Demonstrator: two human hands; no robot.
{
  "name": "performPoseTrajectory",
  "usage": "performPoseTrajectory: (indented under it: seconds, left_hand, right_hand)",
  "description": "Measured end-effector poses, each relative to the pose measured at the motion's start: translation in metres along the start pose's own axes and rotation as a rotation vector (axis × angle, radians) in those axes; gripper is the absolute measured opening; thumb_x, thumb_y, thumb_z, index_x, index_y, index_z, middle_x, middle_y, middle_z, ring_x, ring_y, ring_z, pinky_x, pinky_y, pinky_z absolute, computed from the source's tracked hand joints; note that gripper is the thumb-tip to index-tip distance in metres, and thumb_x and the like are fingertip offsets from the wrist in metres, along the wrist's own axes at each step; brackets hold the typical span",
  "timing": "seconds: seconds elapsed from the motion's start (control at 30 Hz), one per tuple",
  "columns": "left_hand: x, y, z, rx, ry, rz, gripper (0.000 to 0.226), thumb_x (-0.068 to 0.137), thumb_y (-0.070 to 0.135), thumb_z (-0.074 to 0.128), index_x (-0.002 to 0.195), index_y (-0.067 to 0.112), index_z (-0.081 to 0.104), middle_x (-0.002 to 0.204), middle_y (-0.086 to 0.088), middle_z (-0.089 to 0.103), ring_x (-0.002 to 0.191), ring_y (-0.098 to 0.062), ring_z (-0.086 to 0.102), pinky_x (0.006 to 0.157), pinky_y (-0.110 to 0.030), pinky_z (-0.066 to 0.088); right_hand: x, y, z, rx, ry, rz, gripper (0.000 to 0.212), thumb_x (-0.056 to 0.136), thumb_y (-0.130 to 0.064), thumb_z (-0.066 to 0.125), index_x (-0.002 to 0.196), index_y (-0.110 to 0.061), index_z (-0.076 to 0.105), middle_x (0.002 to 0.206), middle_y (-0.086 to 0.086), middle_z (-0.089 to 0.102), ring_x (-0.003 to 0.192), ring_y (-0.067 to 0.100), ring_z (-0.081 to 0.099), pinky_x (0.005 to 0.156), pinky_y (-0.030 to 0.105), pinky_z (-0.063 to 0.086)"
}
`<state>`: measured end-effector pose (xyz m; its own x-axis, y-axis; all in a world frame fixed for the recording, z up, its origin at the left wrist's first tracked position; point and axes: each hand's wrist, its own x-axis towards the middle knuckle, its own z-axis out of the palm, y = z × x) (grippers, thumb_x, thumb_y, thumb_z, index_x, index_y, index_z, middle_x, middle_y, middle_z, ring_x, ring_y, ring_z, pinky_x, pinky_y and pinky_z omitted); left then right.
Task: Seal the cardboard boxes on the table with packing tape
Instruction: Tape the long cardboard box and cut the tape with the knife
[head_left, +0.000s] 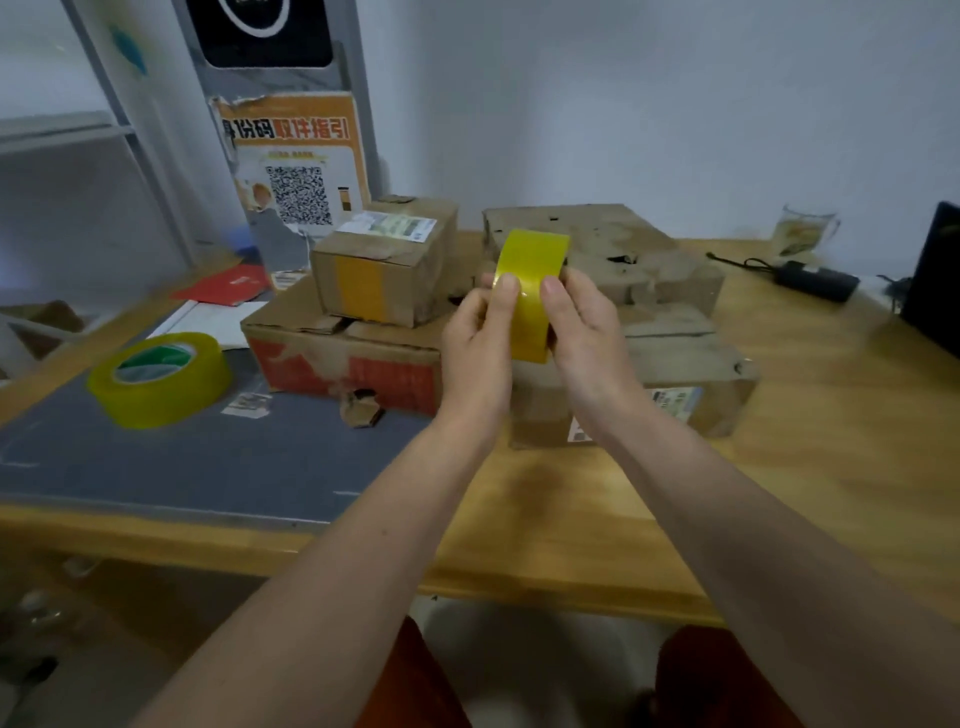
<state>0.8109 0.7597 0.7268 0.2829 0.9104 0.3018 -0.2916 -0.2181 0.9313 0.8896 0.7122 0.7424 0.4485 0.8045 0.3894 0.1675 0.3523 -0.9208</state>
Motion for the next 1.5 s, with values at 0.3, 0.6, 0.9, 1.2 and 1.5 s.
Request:
performPoseTrajectory:
  seconds: [0.3, 0.6, 0.9, 1.2, 1.5]
  left_hand:
    - [0.010, -0.002, 0.031, -0.093, -0.139, -0.185, 0.023, 0.098, 0.034, 0.059, 0.087, 0.016, 0.068, 0.088, -0.005, 0.068, 0.092, -0.029, 0.066, 0.093, -0.051, 0.052]
    - [0.006, -0.008, 0.065, -0.247, -0.209, -0.394, 0.049, 0.093, 0.040, 0.065, 0.121, 0.001, 0.062, 0.115, -0.015, 0.071, 0.110, -0.031, 0.067, 0.099, -0.049, 0.051]
    - [-0.001, -0.014, 0.083, -0.171, 0.031, -0.426, 0.035, 0.086, 0.046, 0.072, 0.096, 0.013, 0.064, 0.078, 0.005, 0.064, 0.079, -0.011, 0.061, 0.086, -0.034, 0.054]
    - [0.002, -0.007, 0.075, -0.402, 0.064, -0.573, 0.016, 0.093, 0.007, 0.066, 0.106, -0.003, 0.067, 0.098, -0.015, 0.073, 0.089, -0.020, 0.072, 0.080, -0.028, 0.060]
    - [0.008, -0.016, 0.063, -0.468, 0.090, -0.791, 0.005, 0.092, 0.000, 0.063, 0.088, 0.000, 0.064, 0.070, -0.011, 0.069, 0.072, -0.017, 0.063, 0.057, -0.023, 0.058]
  right_hand:
    - [0.000, 0.005, -0.039, -0.030, 0.064, 0.020, 0.016, 0.096, -0.013, 0.057, 0.111, -0.010, 0.058, 0.102, 0.004, 0.067, 0.093, 0.013, 0.065, 0.081, 0.028, 0.054]
    - [-0.004, 0.012, -0.068, -0.007, 0.002, 0.000, 0.018, 0.097, -0.008, 0.053, 0.113, -0.016, 0.057, 0.112, 0.008, 0.066, 0.105, 0.014, 0.064, 0.085, 0.025, 0.052]
    - [0.000, 0.023, -0.089, -0.257, 0.083, -0.199, 0.019, 0.096, -0.008, 0.056, 0.115, -0.009, 0.053, 0.106, 0.005, 0.063, 0.100, 0.011, 0.060, 0.087, 0.028, 0.051]
    - [0.006, 0.054, -0.096, -0.818, 0.165, -0.457, 0.011, 0.093, -0.010, 0.057, 0.094, -0.003, 0.049, 0.085, 0.003, 0.047, 0.082, 0.018, 0.041, 0.073, 0.028, 0.031]
    - [0.006, 0.051, -0.088, -1.138, 0.062, -0.674, 0.031, 0.081, 0.004, 0.066, 0.111, 0.009, 0.059, 0.092, 0.018, 0.064, 0.092, 0.033, 0.059, 0.103, 0.048, 0.039]
